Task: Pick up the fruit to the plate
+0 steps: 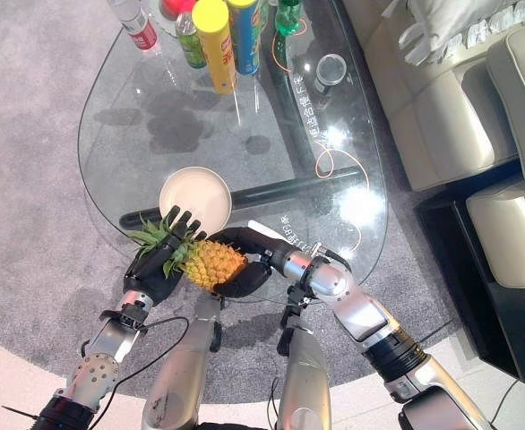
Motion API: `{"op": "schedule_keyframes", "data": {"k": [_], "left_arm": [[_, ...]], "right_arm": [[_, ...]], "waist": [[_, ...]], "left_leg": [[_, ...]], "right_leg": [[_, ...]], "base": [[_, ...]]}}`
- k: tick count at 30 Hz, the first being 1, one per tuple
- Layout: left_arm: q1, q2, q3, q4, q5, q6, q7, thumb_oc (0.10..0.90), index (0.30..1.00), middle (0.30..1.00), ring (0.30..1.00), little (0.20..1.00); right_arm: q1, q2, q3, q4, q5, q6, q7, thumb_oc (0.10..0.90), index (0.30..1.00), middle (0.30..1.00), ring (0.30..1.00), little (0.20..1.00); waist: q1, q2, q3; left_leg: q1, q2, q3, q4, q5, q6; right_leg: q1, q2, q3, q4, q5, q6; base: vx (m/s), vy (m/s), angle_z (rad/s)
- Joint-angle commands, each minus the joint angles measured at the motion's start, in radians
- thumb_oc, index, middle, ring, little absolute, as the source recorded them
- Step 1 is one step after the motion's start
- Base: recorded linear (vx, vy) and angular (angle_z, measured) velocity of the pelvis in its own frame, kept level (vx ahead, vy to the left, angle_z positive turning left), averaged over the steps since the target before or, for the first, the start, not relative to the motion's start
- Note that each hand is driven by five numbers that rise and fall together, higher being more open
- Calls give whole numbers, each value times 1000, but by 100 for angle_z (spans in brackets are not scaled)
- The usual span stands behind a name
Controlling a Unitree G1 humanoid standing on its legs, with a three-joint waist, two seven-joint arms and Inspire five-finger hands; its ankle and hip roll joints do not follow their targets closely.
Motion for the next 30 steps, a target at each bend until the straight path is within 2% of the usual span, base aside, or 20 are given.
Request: {"op": "schedule_keyframes", "data": {"k": [1, 21, 22, 23, 24, 25, 30], "left_arm": [[-68, -49, -19, -156, -8, -2, -141, 100, 300, 300, 300, 200], [-61, -77, -10, -161, -13, -25, -153, 100, 300, 300, 300, 200], [-60, -78, -9, -159, -14, -27, -156, 100, 300, 300, 300, 200], [-61, -78, -9, -161, -13, -26, -153, 100, 300, 300, 300, 200], [-59, -78, -9, -163, -13, -26, -153, 100, 300, 300, 300, 200], [-59, -78, -8, -162, -15, -28, -157, 100, 300, 300, 300, 200], [-58, -81, -2, -164, -16, -39, -162, 100, 300, 300, 300, 200]], "right_arm": [[-1, 81, 97, -193, 68, -143, 49, 100, 300, 300, 300, 200], [34, 93, 64, -181, 41, -136, 33, 100, 300, 300, 300, 200], [37, 91, 65, -181, 33, -133, 27, 245, 425, 425, 425, 345], [38, 89, 64, -180, 28, -133, 23, 613, 740, 740, 740, 713], [40, 89, 63, -180, 20, -130, 18, 737, 846, 846, 846, 837], [42, 88, 62, -180, 15, -127, 12, 800, 900, 900, 900, 900], [49, 88, 50, -177, -2, -119, -18, 800, 900, 900, 900, 900]], "waist": [[-11, -16, -12], [-17, -10, -12], [-18, -9, -12], [-18, -10, -12], [-18, -10, -12], [-18, -10, -12], [-20, -10, -12]], "left_leg": [[0, -30, -30, 80, -76, 19], [15, -32, -18, 65, -76, 23], [18, -31, -17, 63, -76, 23], [19, -30, -16, 62, -76, 23], [20, -31, -15, 62, -76, 23], [21, -31, -15, 62, -76, 24], [30, -29, -11, 56, -76, 24]], "right_leg": [[46, 16, 28, -128, 108, -6], [54, 10, 28, -138, 114, -1], [56, 10, 29, -139, 114, -1], [58, 9, 29, -139, 114, 0], [60, 9, 29, -140, 114, 0], [60, 9, 29, -141, 115, 0], [67, 10, 31, -143, 114, 1]], "base": [[0, 0, 0], [0, 0, 0], [0, 0, 0], [0, 0, 0], [0, 0, 0], [0, 0, 0], [0, 0, 0]]}}
